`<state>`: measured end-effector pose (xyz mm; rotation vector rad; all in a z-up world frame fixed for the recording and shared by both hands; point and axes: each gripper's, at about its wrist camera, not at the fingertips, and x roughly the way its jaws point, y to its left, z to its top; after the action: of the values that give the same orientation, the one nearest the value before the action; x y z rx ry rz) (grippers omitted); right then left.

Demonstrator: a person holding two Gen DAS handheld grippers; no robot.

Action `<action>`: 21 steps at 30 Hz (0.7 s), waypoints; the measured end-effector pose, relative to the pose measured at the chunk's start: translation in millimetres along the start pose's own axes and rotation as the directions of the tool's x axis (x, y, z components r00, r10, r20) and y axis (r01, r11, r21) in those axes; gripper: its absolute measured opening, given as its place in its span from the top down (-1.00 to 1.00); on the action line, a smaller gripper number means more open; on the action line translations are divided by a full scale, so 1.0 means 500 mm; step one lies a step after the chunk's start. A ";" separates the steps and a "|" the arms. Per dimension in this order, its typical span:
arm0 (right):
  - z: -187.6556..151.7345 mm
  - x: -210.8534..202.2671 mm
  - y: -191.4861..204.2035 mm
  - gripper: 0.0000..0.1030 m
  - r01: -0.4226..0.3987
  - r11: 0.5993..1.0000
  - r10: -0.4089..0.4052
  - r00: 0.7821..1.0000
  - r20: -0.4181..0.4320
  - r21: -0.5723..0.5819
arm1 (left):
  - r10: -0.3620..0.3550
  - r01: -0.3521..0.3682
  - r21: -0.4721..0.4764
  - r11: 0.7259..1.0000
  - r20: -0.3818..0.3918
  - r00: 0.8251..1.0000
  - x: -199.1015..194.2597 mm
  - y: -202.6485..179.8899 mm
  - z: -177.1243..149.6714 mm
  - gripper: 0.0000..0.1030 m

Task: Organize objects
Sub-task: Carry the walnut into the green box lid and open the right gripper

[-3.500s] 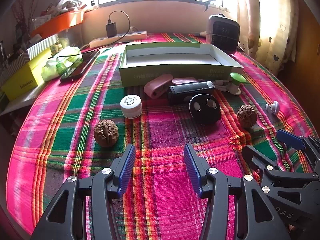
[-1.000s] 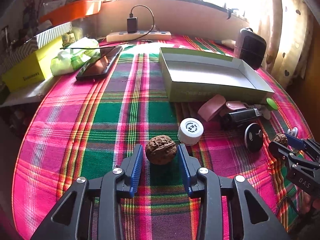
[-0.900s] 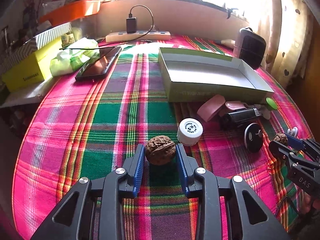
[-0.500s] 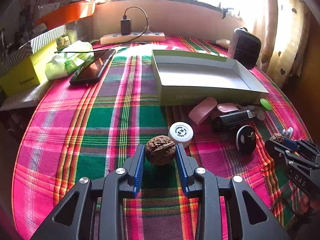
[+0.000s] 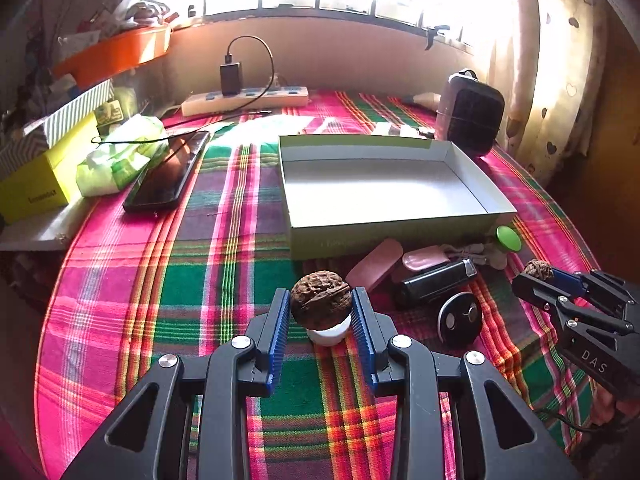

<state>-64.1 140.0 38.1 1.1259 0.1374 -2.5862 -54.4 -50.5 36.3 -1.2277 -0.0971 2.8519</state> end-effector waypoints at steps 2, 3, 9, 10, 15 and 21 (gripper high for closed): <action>0.017 -0.001 0.001 0.41 -0.006 1.000 0.006 1.000 0.013 -0.006 | 0.003 -0.003 0.010 1.000 0.004 1.000 0.003 -0.003 0.013 0.44; 0.024 0.000 0.000 0.41 -0.009 1.000 0.009 1.000 0.015 -0.007 | 0.004 -0.004 0.010 1.000 0.002 1.000 0.006 -0.004 0.019 0.44; 0.067 0.017 0.001 0.41 -0.031 1.000 0.031 0.999 0.025 -0.003 | 0.005 -0.006 0.034 0.999 0.016 1.000 0.021 -0.017 0.052 0.44; 0.076 0.019 0.001 0.41 -0.030 1.000 0.030 0.999 0.027 -0.004 | 0.009 -0.010 0.037 0.999 0.015 1.000 0.025 -0.019 0.059 0.44; 0.119 0.034 -0.001 0.41 -0.024 1.000 0.025 0.999 0.044 -0.020 | 0.002 -0.003 0.053 0.999 0.019 1.000 0.047 -0.024 0.093 0.44; 0.159 0.075 -0.004 0.41 -0.018 0.999 0.019 1.000 0.025 -0.038 | 0.004 -0.005 0.059 0.998 0.022 1.000 0.076 -0.024 0.133 0.44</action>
<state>-144.3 116.0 65.3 1.0762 0.1680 -2.5696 -128.8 -39.3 55.3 -1.1871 -0.0103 2.8505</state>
